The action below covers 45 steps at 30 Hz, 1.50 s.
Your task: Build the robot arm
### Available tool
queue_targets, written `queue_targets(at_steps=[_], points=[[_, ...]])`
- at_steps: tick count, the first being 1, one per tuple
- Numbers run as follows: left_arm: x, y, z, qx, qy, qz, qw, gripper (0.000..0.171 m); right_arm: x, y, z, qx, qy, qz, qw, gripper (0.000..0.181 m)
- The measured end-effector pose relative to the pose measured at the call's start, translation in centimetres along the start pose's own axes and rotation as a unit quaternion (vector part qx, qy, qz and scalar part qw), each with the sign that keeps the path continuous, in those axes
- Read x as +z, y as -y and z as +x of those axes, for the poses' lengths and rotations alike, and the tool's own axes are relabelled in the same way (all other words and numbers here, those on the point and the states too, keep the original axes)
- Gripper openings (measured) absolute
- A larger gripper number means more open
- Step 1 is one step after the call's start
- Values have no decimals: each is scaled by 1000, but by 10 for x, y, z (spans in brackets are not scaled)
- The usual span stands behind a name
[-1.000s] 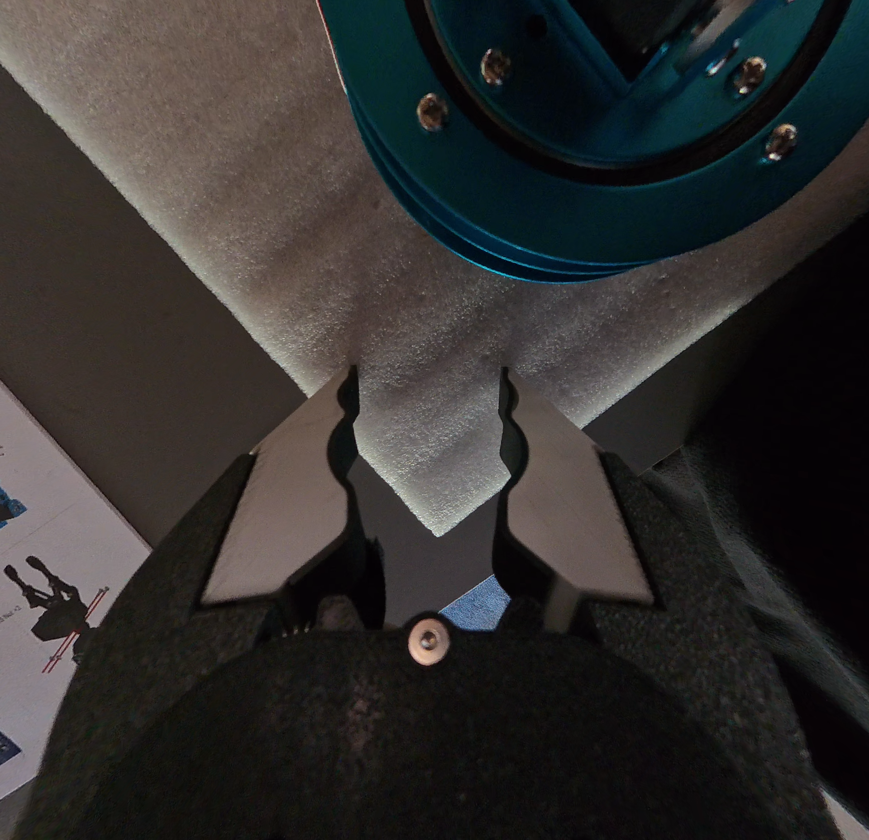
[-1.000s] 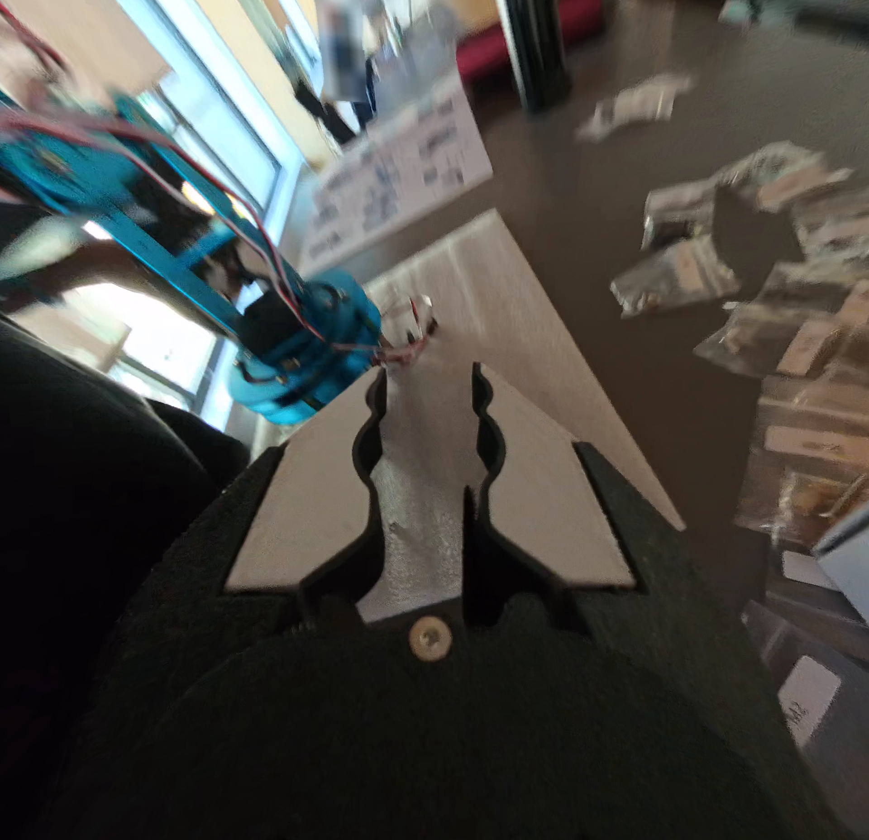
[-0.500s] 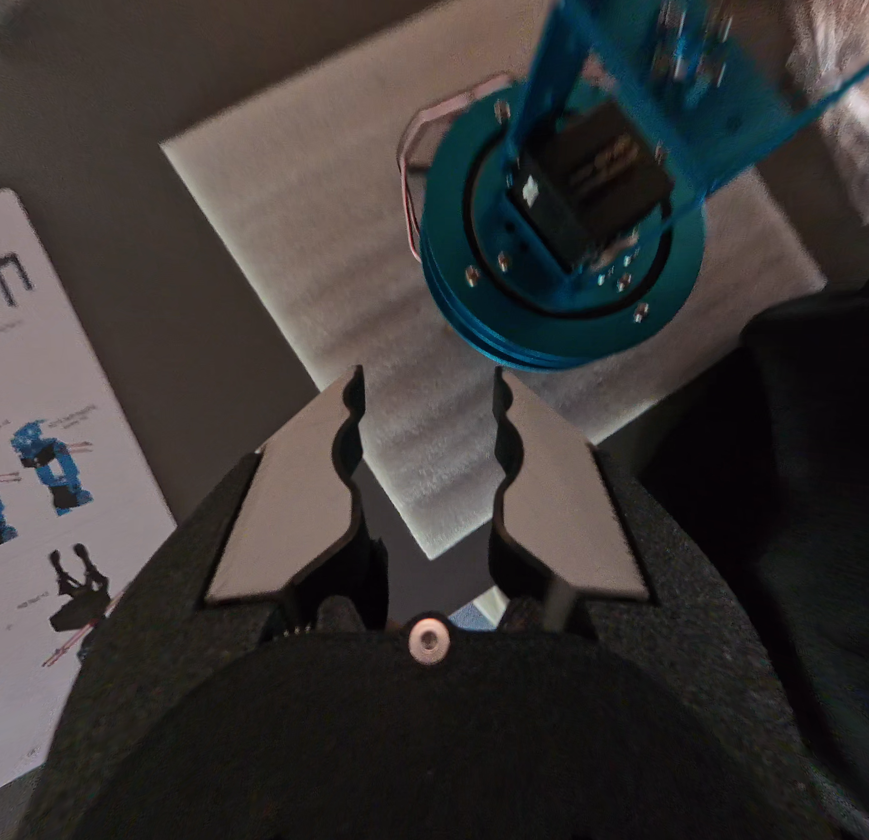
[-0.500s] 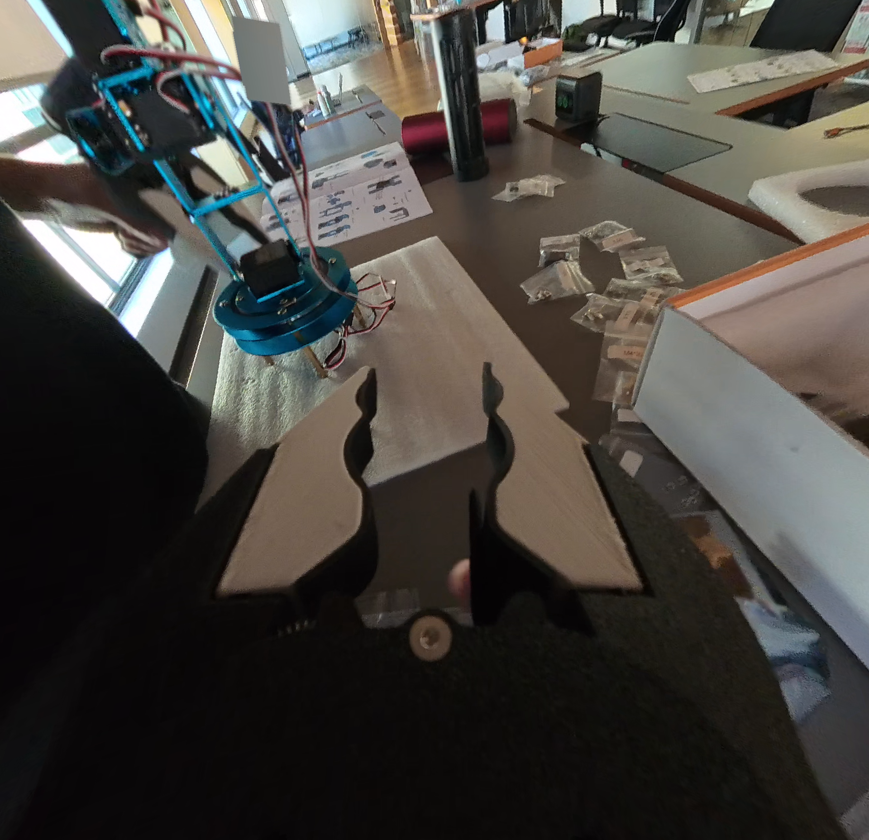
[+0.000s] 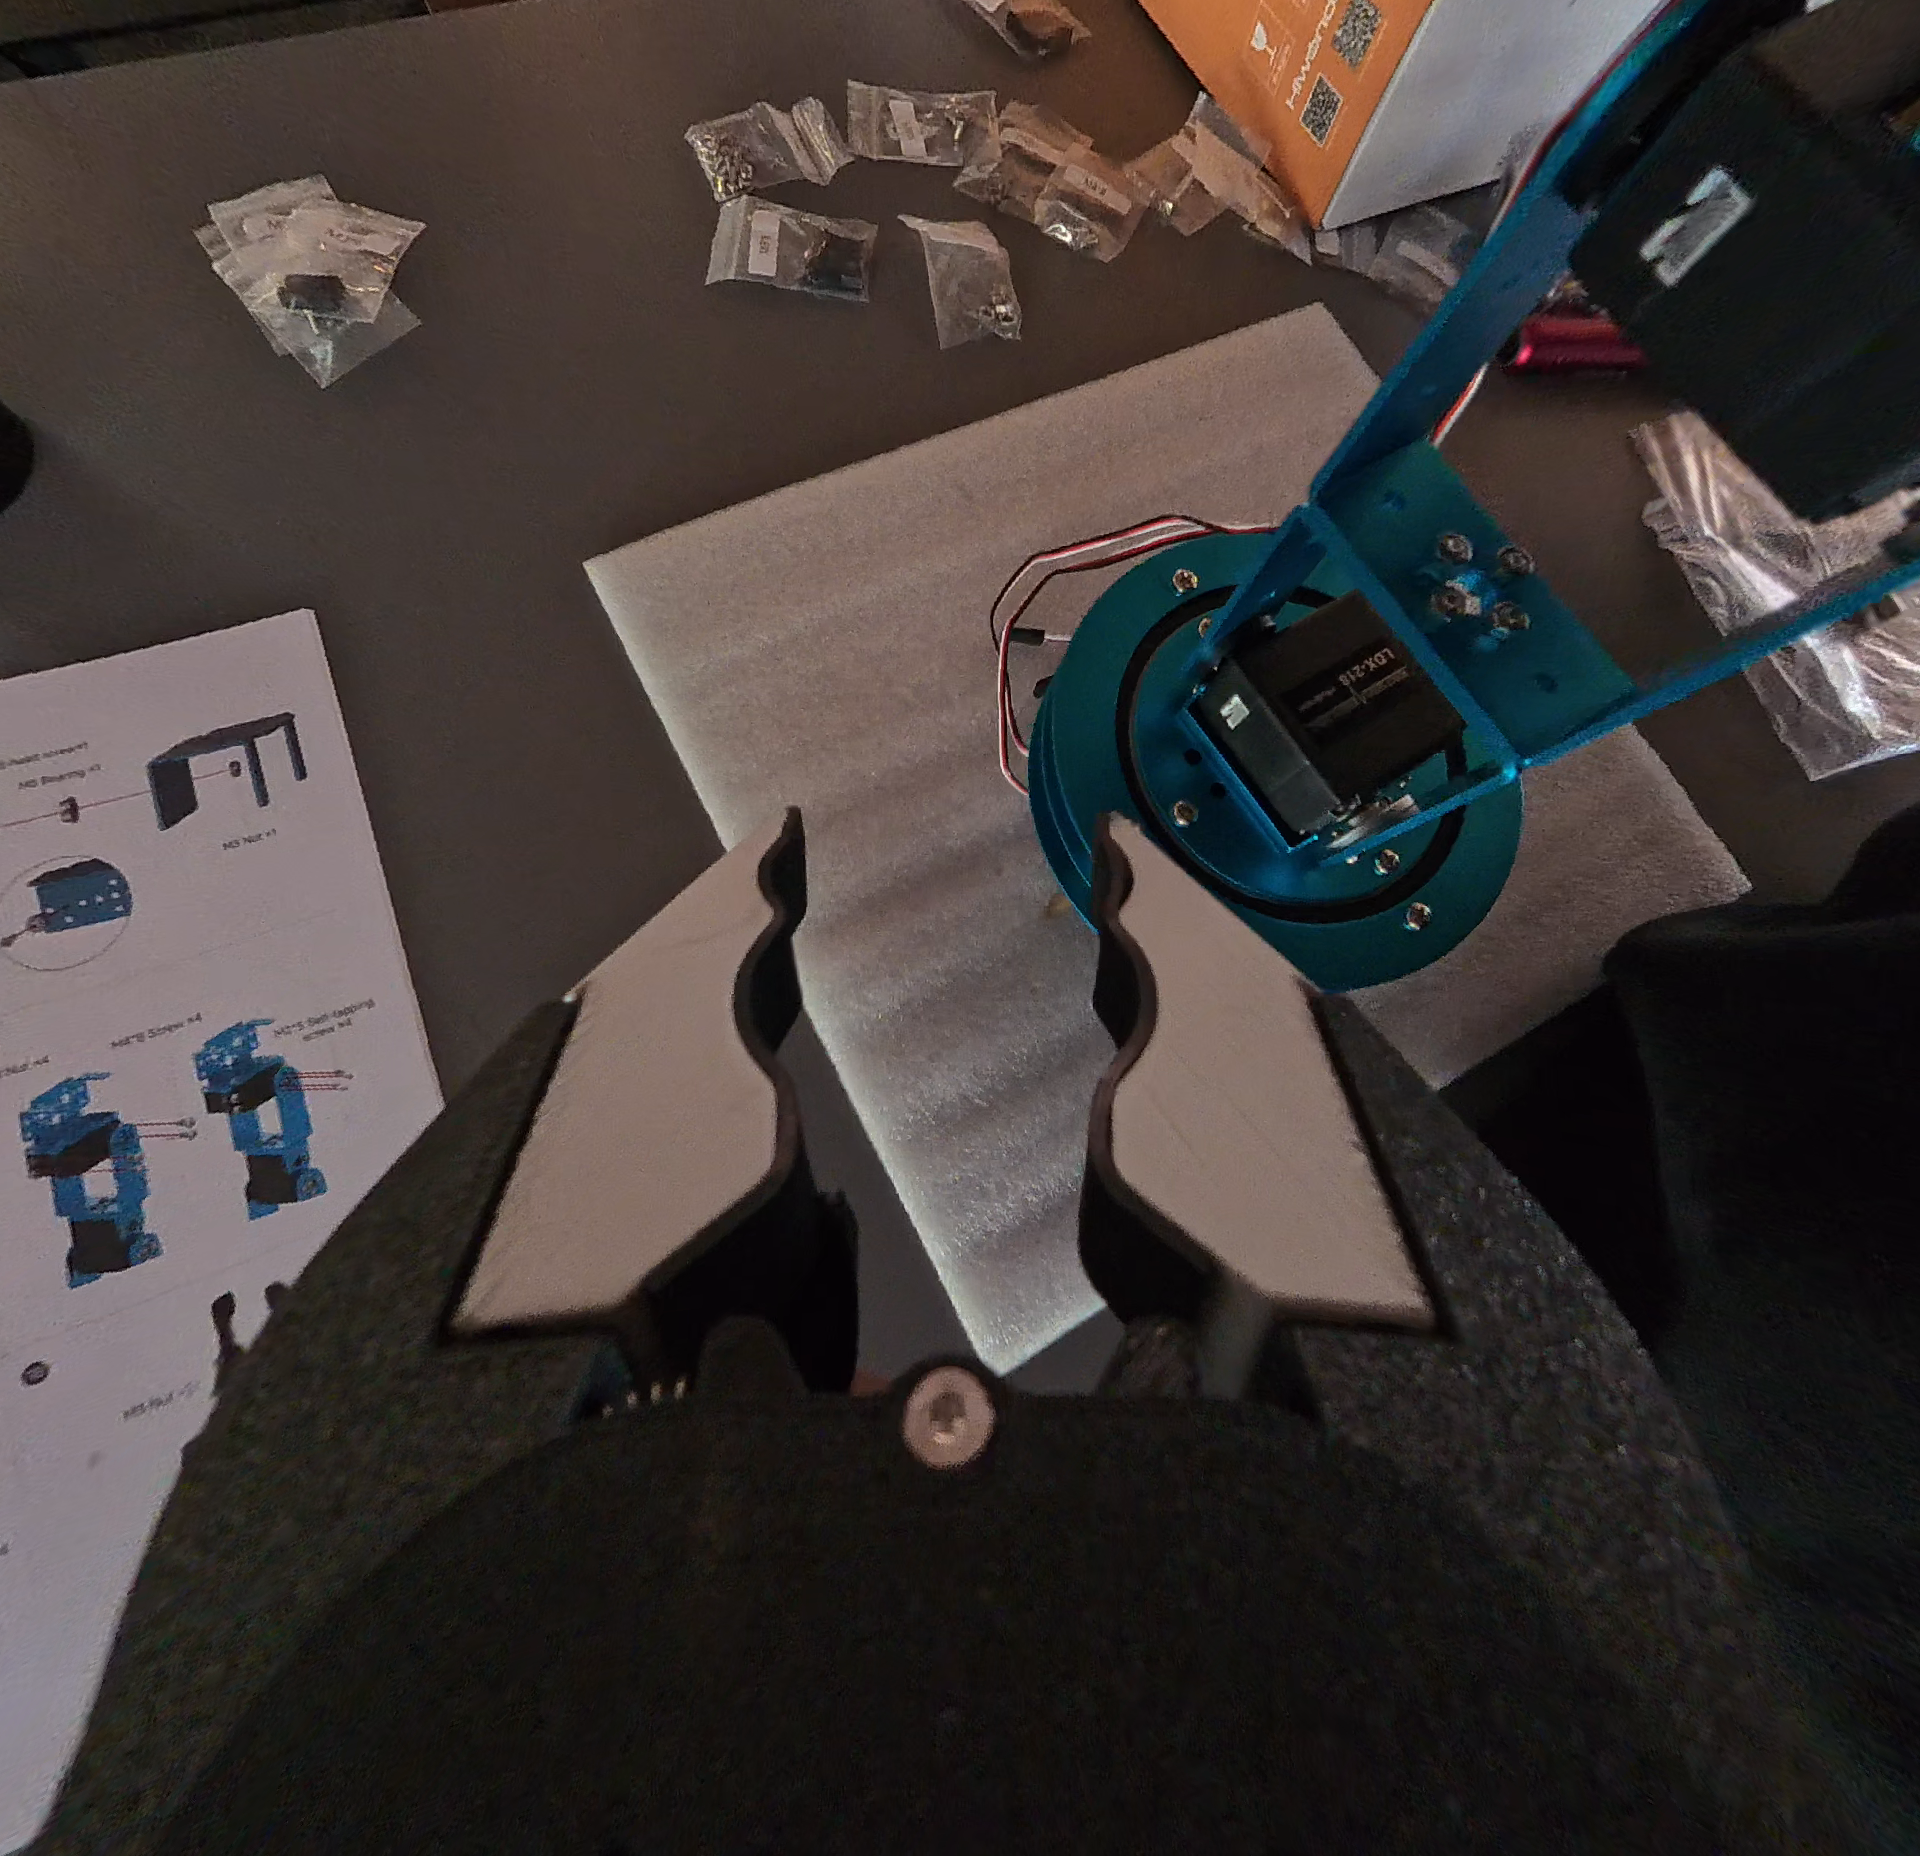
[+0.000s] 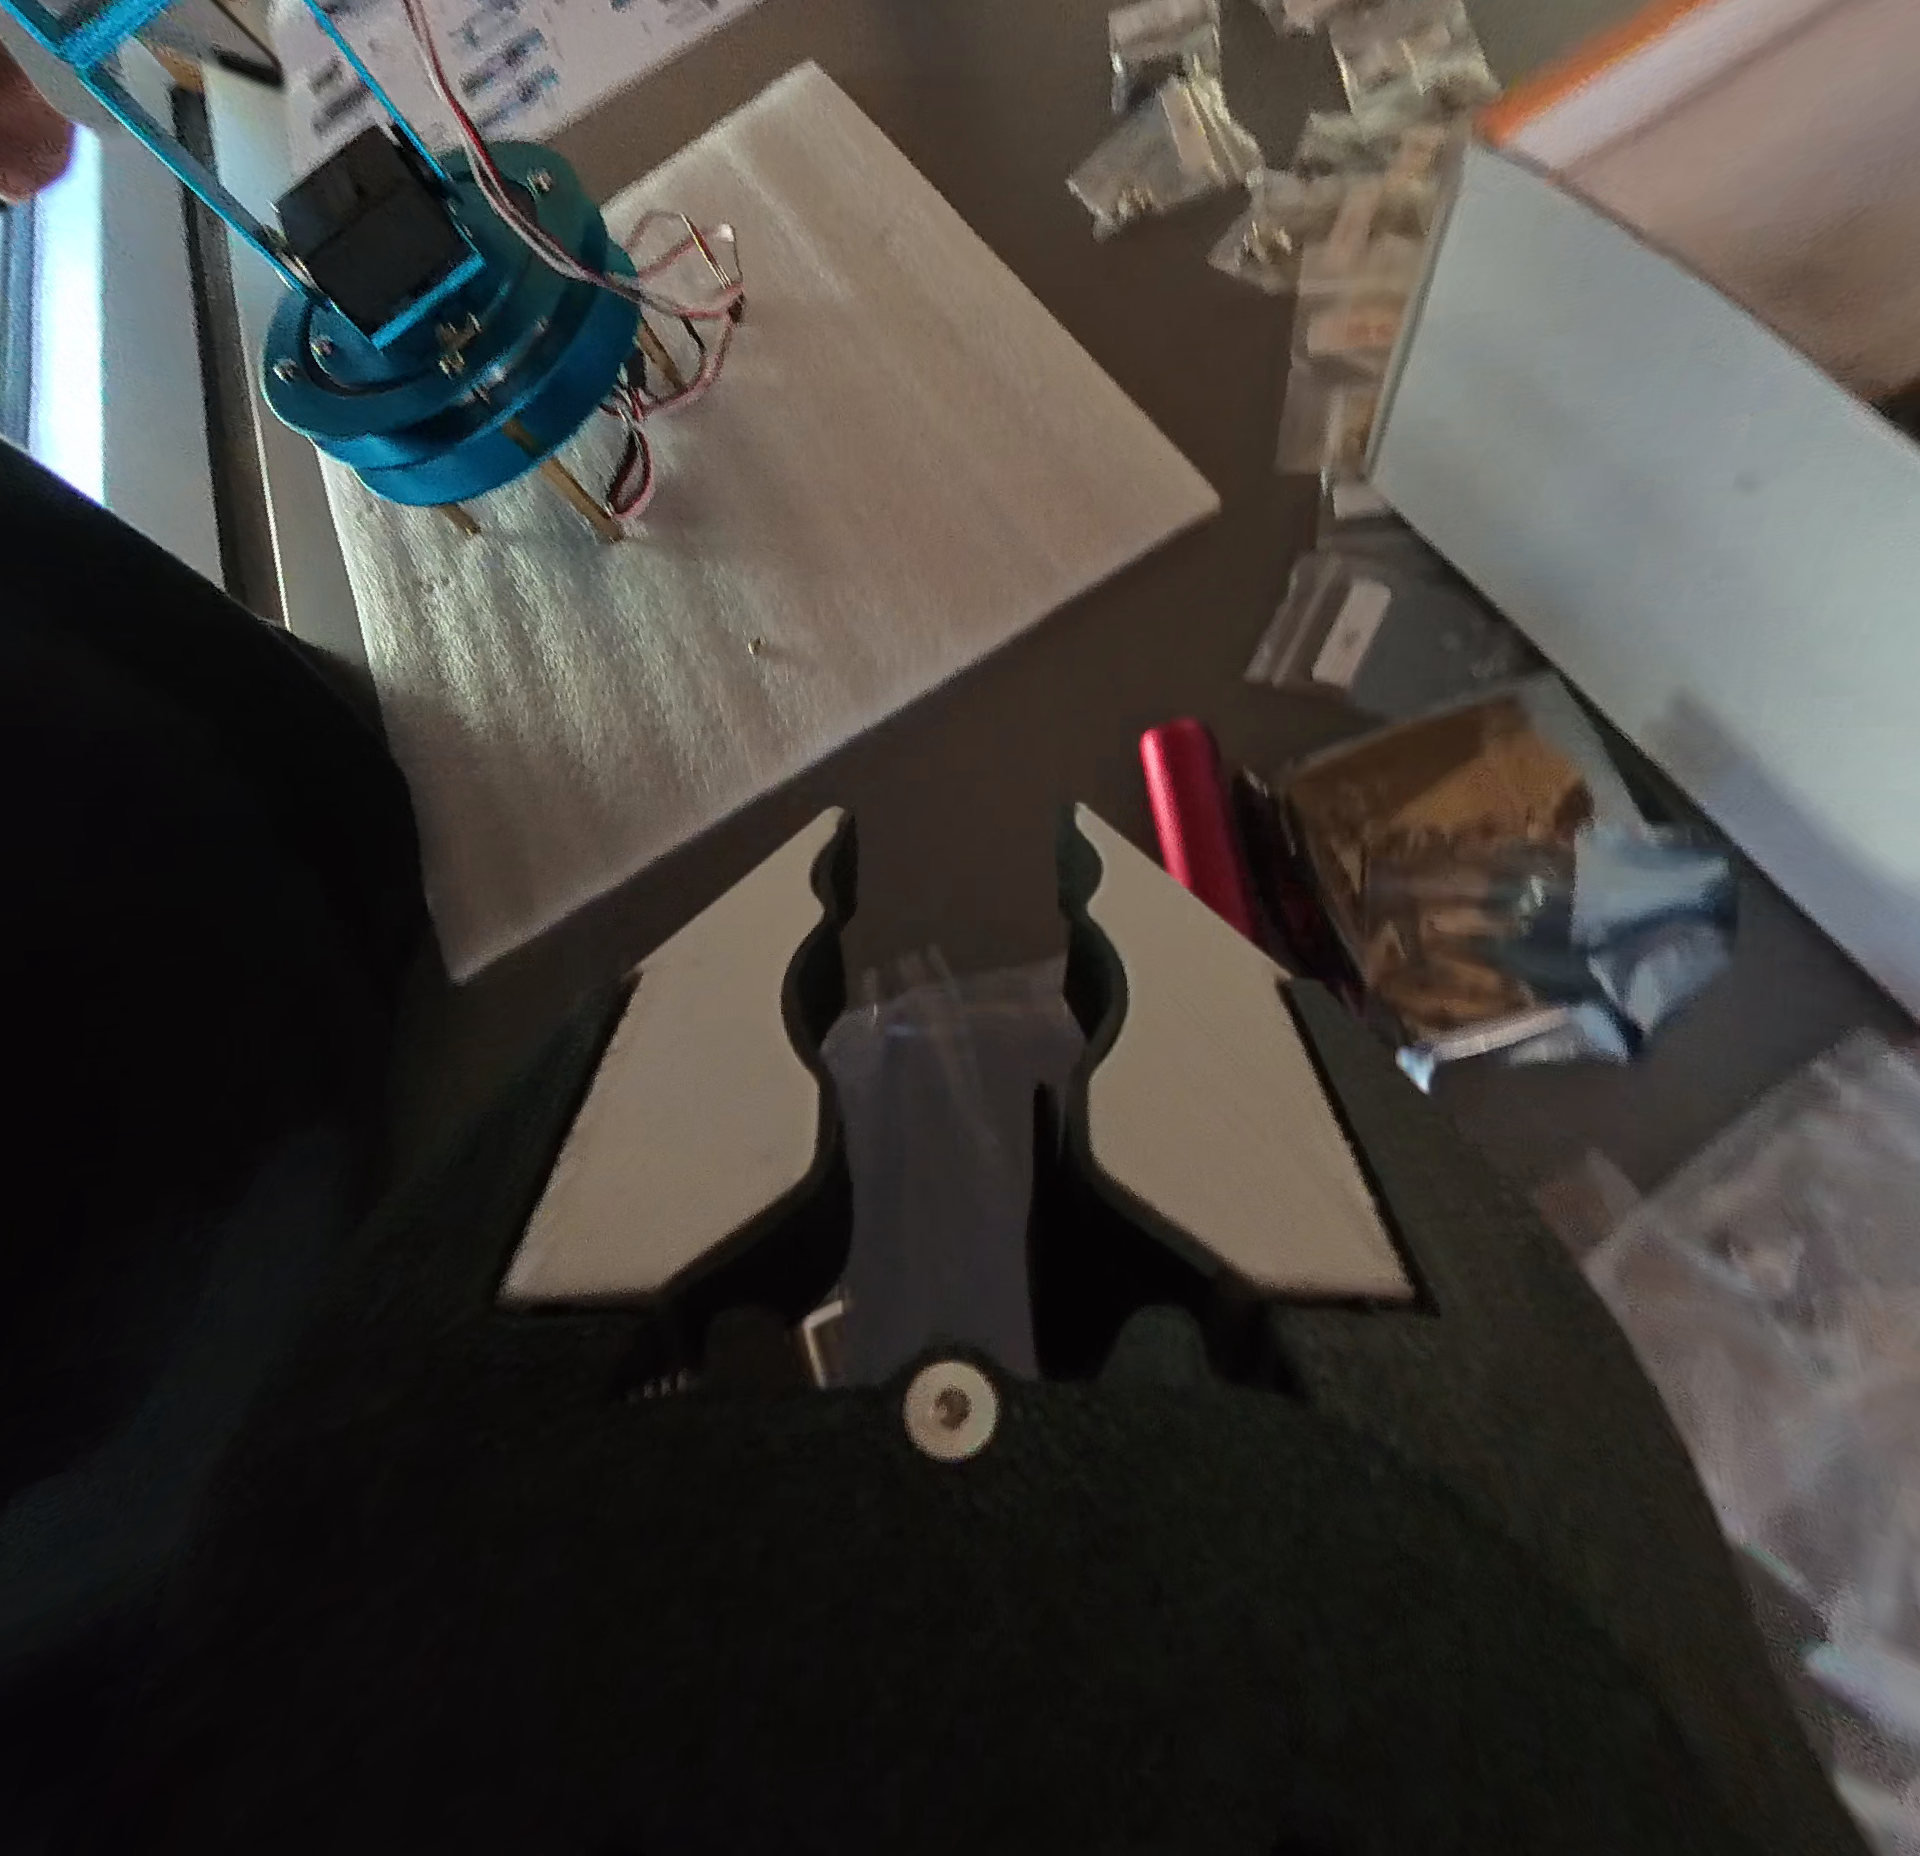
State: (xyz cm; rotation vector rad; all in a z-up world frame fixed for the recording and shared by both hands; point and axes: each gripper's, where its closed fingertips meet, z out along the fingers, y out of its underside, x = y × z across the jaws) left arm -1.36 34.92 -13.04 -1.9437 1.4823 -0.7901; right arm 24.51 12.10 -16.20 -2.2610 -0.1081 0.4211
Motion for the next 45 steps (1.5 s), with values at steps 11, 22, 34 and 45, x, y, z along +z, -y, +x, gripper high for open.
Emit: queue_targets(at_steps=[11,22,34,45], points=[[15,20,-6,-35,-41,16,998,54,-88,-66,44,69,-174,-78,979,33],[21,23,0,-16,-57,8,998,52,-161,-122,59,101,-279,-138,945,29],[3,28,5,4,-26,28,999,51,-155,-113,54,101,-267,-84,955,24],[-29,22,-20,-48,70,66,994,50,-37,-26,-35,35,-41,25,998,22]])
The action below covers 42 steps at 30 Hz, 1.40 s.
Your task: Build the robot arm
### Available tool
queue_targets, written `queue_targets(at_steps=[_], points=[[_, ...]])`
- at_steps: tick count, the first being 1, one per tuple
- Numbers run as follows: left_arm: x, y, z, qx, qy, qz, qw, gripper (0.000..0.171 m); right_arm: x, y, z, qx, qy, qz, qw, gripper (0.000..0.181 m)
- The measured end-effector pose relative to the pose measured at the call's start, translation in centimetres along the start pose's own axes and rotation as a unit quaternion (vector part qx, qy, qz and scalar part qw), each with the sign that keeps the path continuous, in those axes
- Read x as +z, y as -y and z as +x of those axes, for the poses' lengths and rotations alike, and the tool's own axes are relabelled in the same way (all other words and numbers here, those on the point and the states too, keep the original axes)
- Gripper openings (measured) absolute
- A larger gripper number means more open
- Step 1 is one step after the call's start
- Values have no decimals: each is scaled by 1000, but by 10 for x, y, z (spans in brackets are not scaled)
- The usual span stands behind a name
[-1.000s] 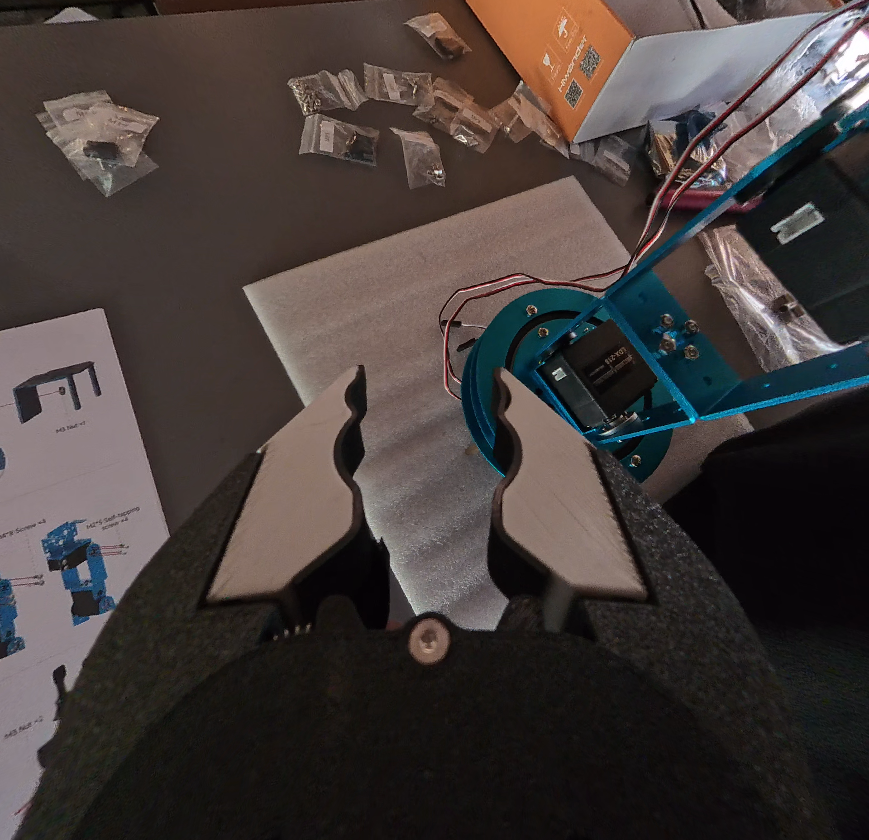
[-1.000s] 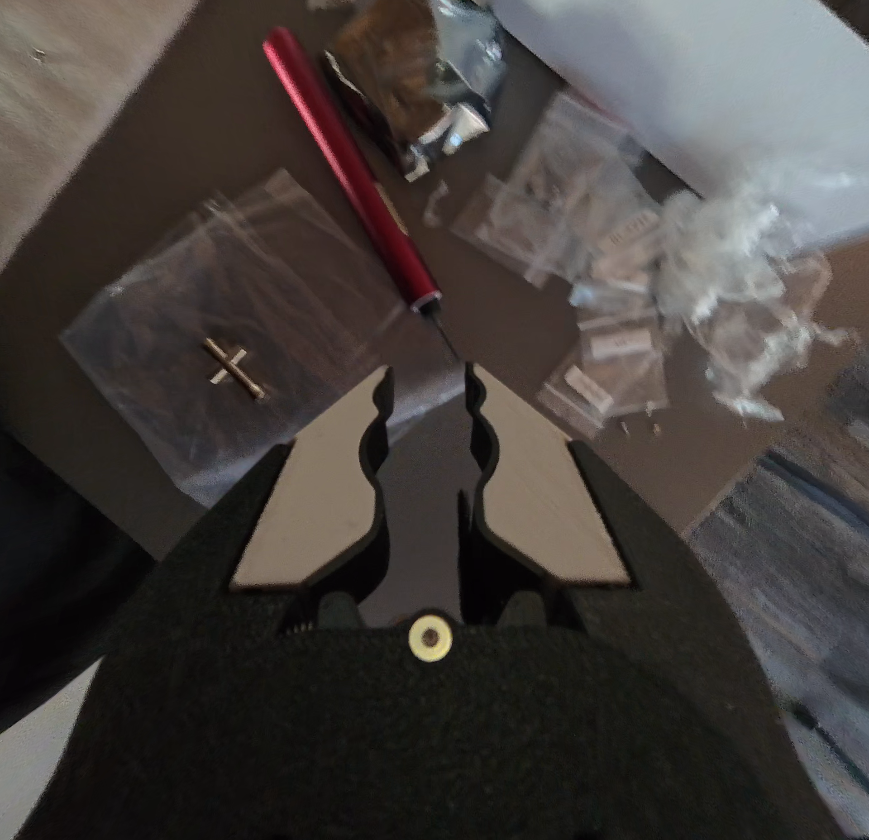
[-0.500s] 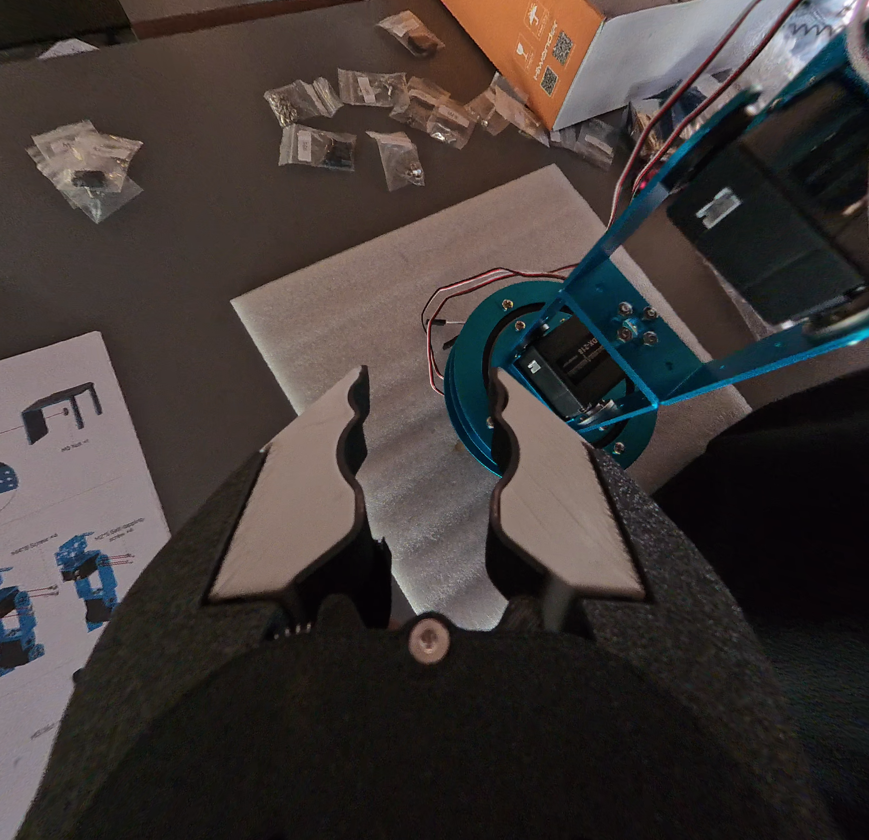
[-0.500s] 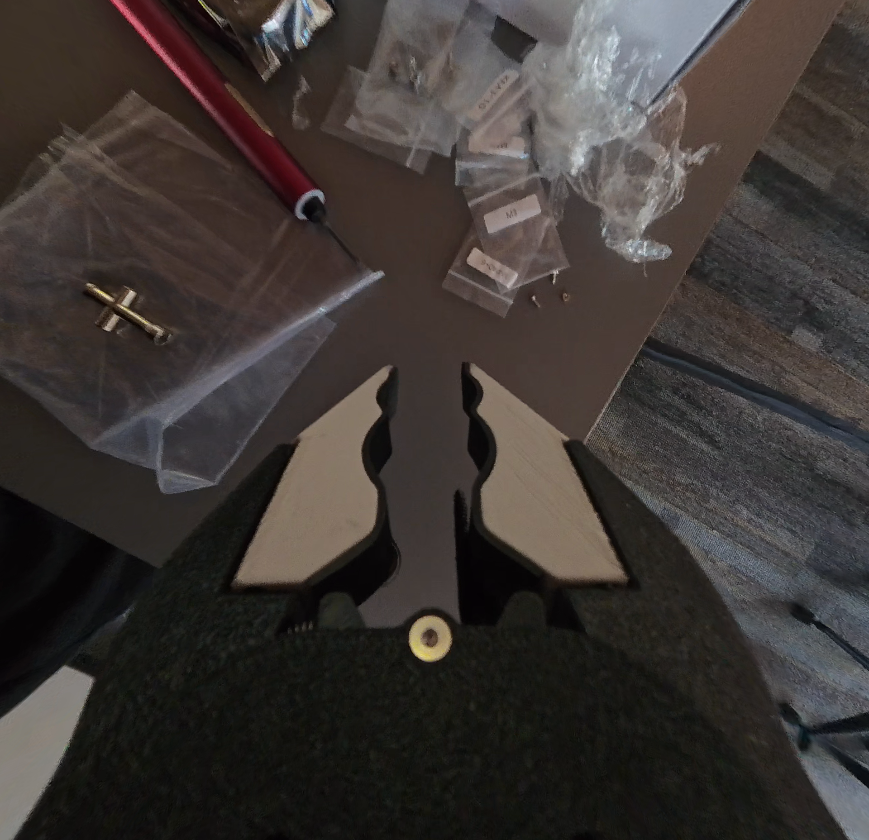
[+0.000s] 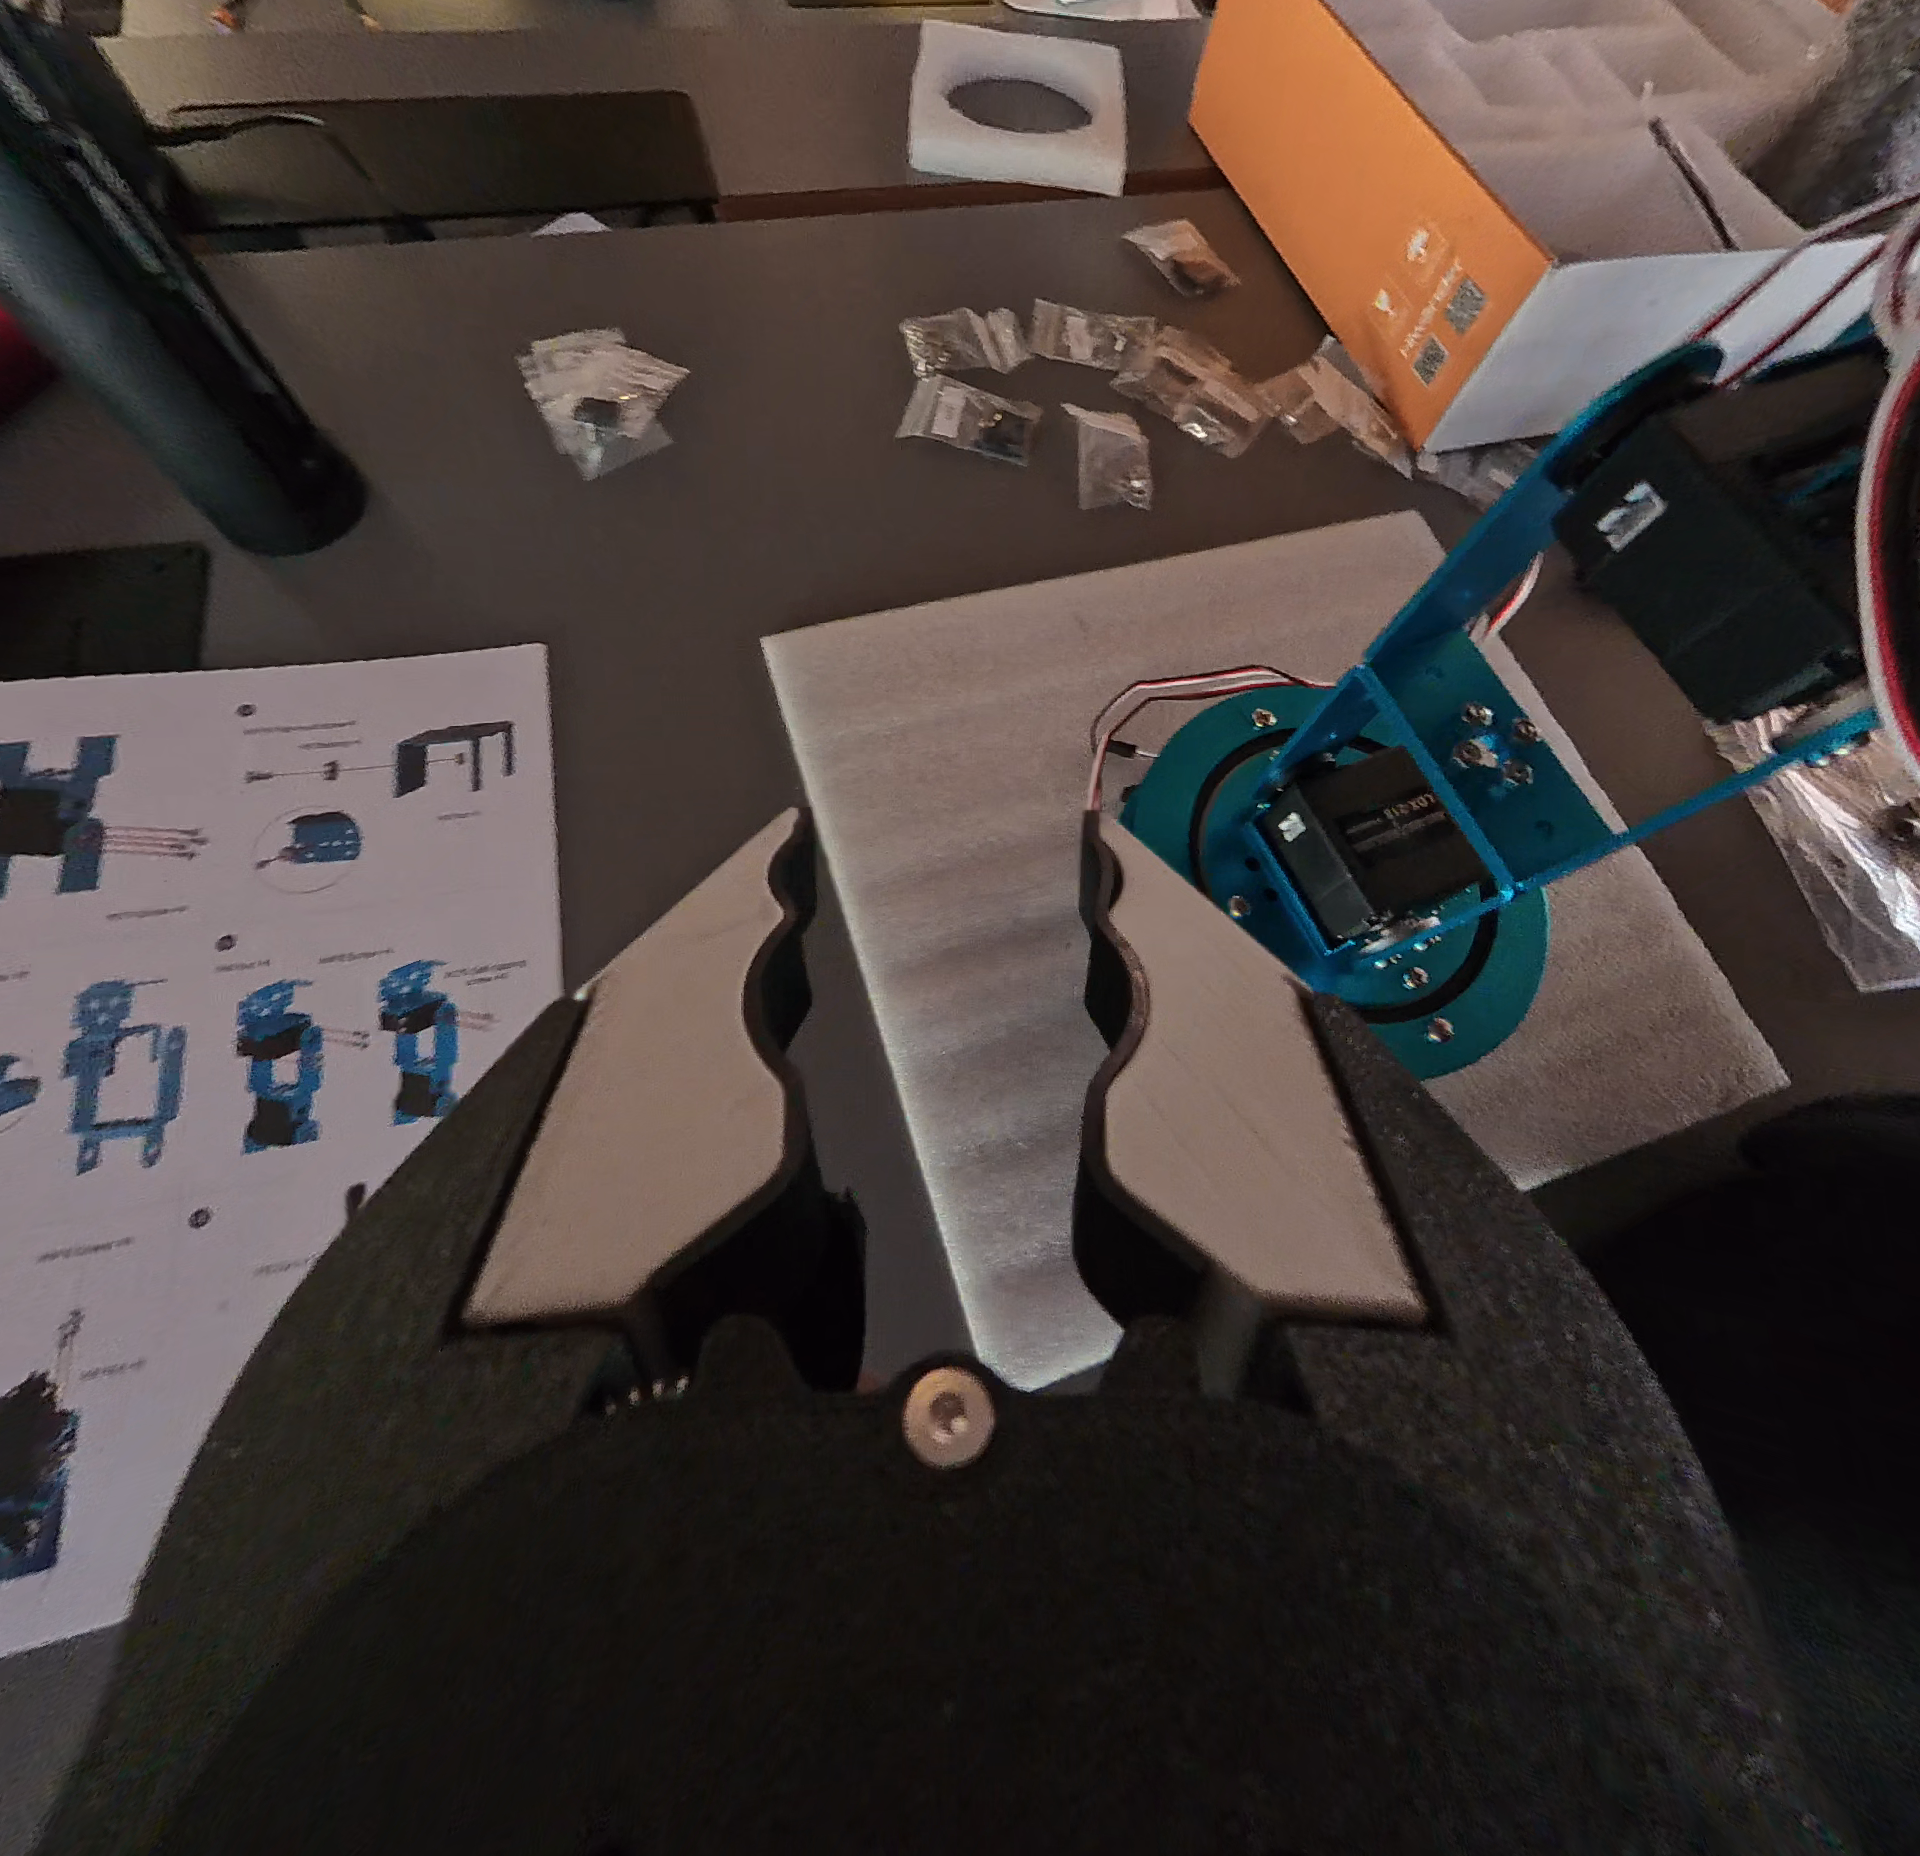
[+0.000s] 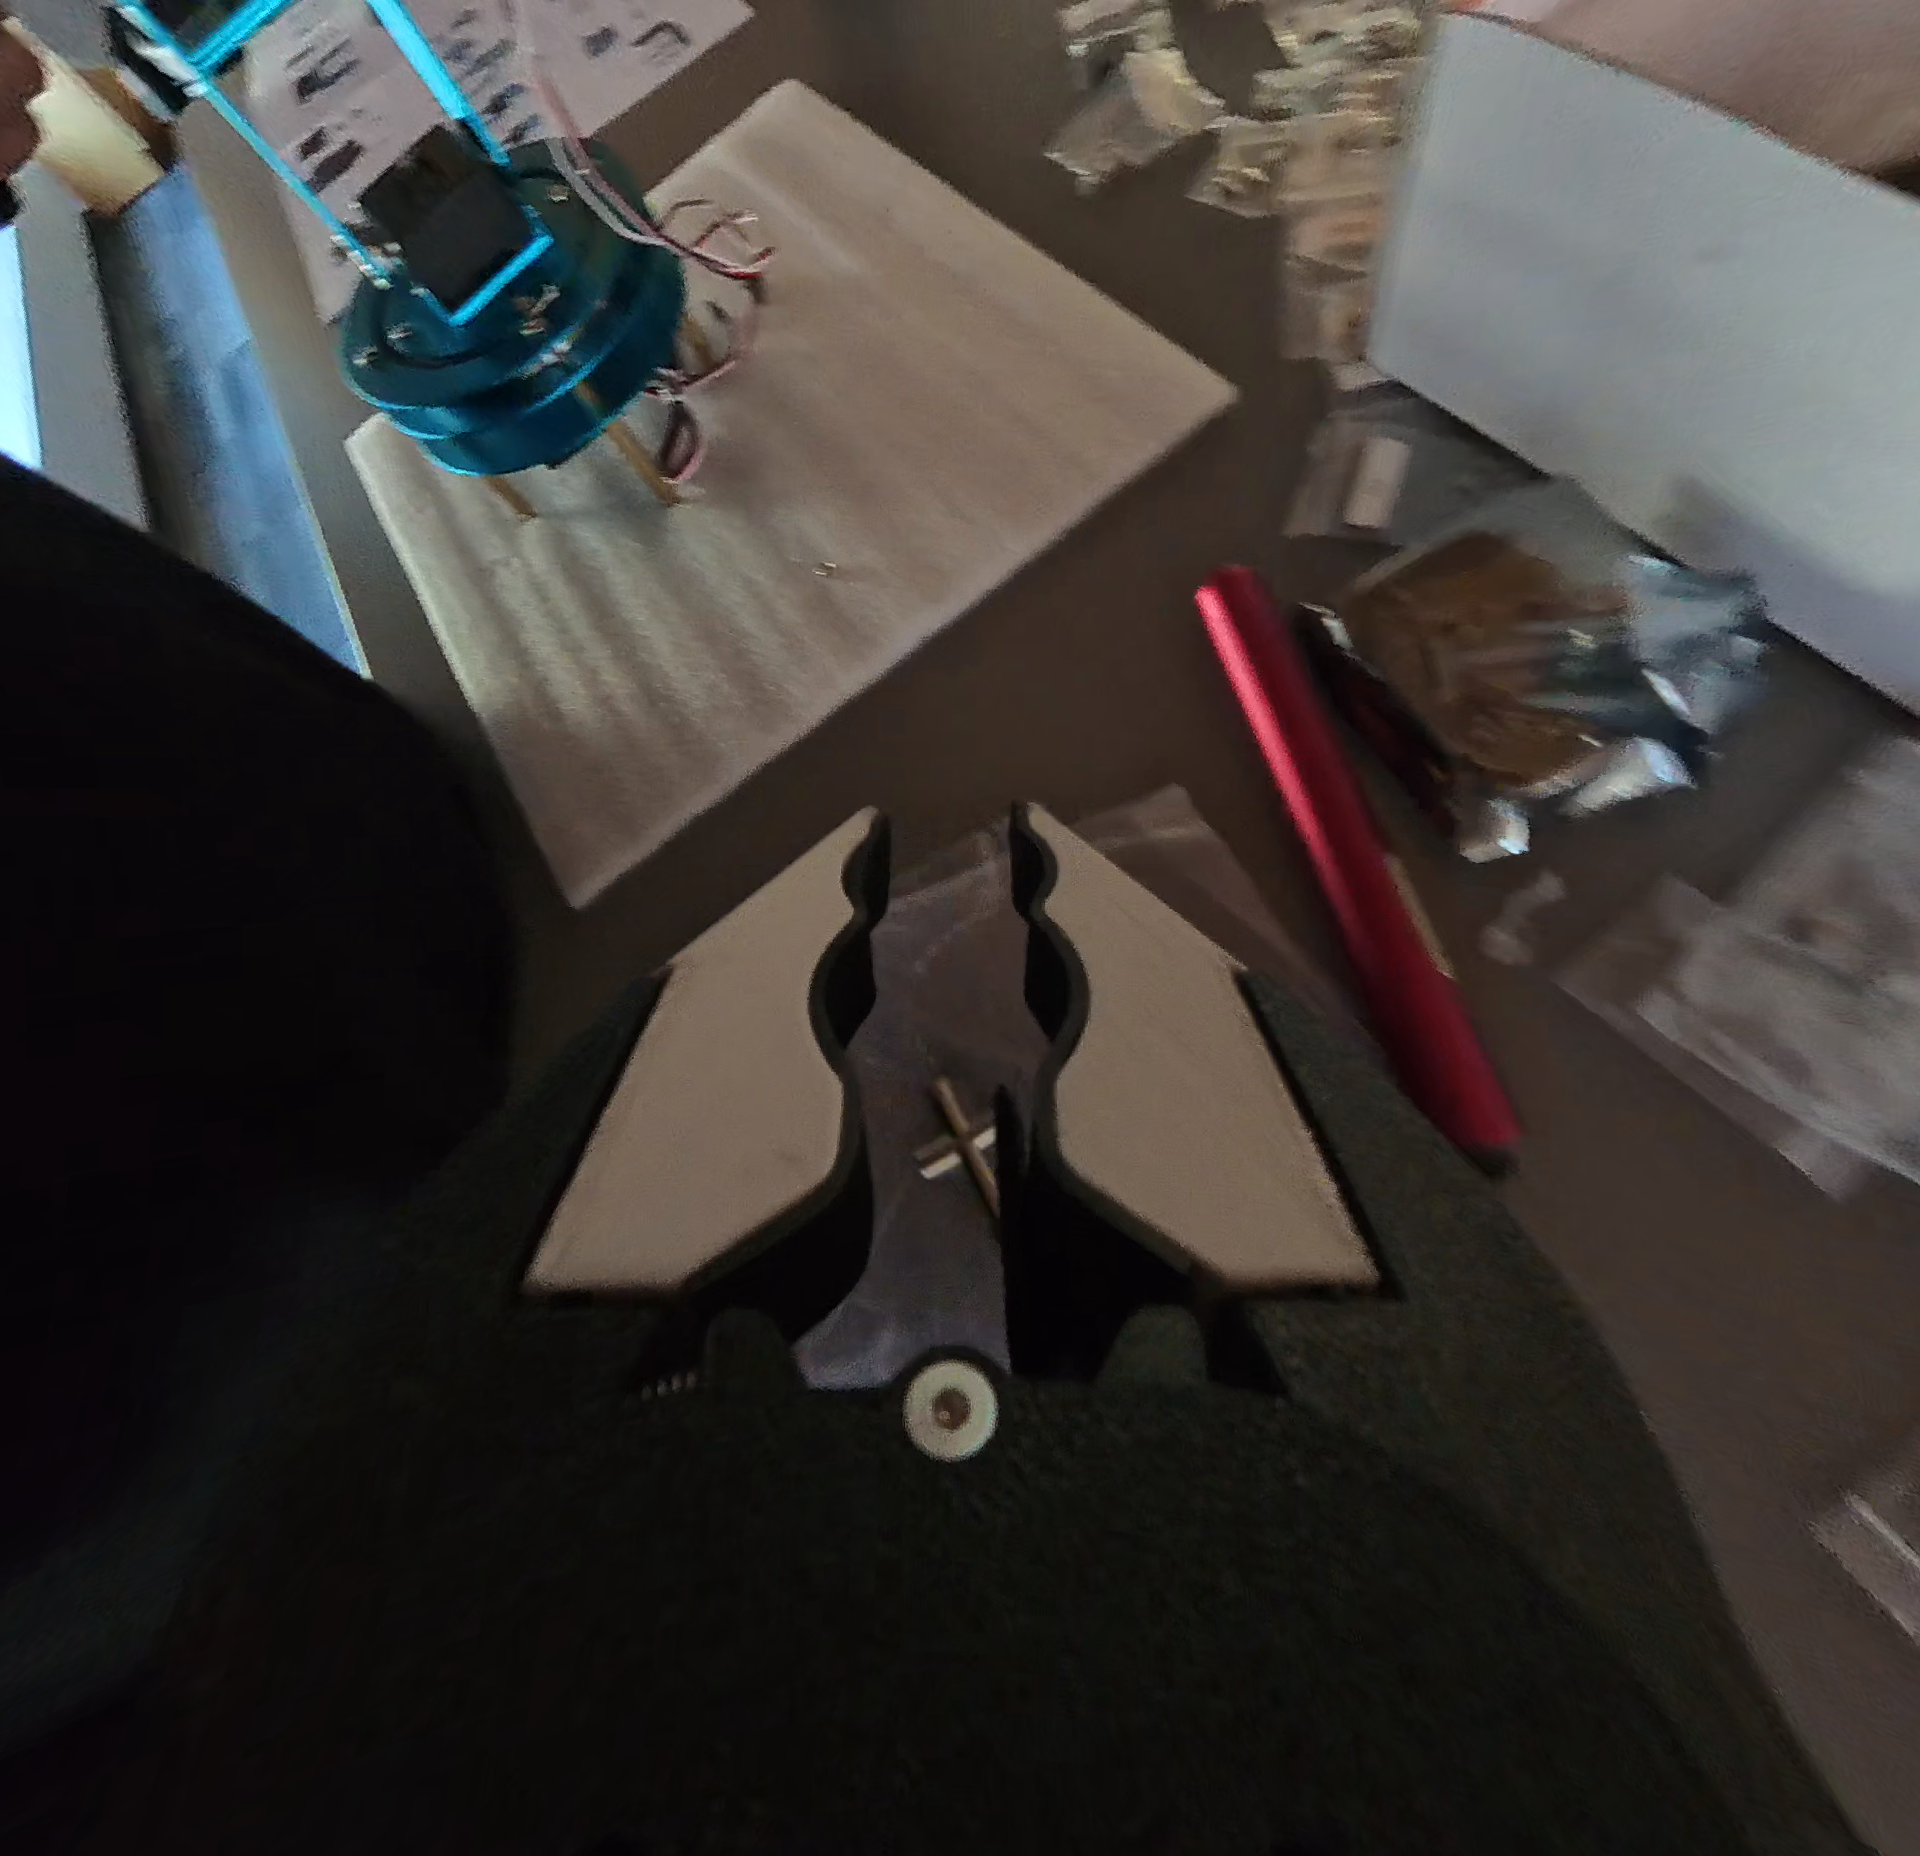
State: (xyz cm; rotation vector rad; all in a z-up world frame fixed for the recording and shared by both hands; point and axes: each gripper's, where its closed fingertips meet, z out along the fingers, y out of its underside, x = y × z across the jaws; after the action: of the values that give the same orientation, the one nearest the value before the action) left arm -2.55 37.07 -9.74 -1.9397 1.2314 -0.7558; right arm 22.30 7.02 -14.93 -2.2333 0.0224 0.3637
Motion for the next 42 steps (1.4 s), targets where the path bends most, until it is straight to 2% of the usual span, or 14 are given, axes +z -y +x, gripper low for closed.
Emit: queue_targets(at_steps=[4,11,16,24,29,32,36,39,42], points=[[-7,1,-11,7,30,7,999,51,22,5,-20,-20,37,-26,999,22],[0,-3,-26,25,45,23,998,52,25,42,-11,-34,26,-19,999,21],[9,1,-44,48,70,28,996,52,39,54,-15,-43,23,-36,998,21],[33,3,-73,37,49,19,998,52,74,57,-37,-9,41,-50,998,20],[36,-9,-98,29,41,1,999,52,87,64,-45,-3,32,-62,998,20],[23,-14,-107,16,35,-4,999,52,85,71,-49,-10,26,-54,998,19],[-18,-31,-104,-14,52,-3,999,53,85,75,-53,-27,47,-33,998,17],[-62,-60,-92,-25,103,-5,994,53,91,69,-57,-38,73,-28,996,16],[-106,-93,-74,-19,161,-1,987,52,90,57,-75,-46,109,-41,992,18]])
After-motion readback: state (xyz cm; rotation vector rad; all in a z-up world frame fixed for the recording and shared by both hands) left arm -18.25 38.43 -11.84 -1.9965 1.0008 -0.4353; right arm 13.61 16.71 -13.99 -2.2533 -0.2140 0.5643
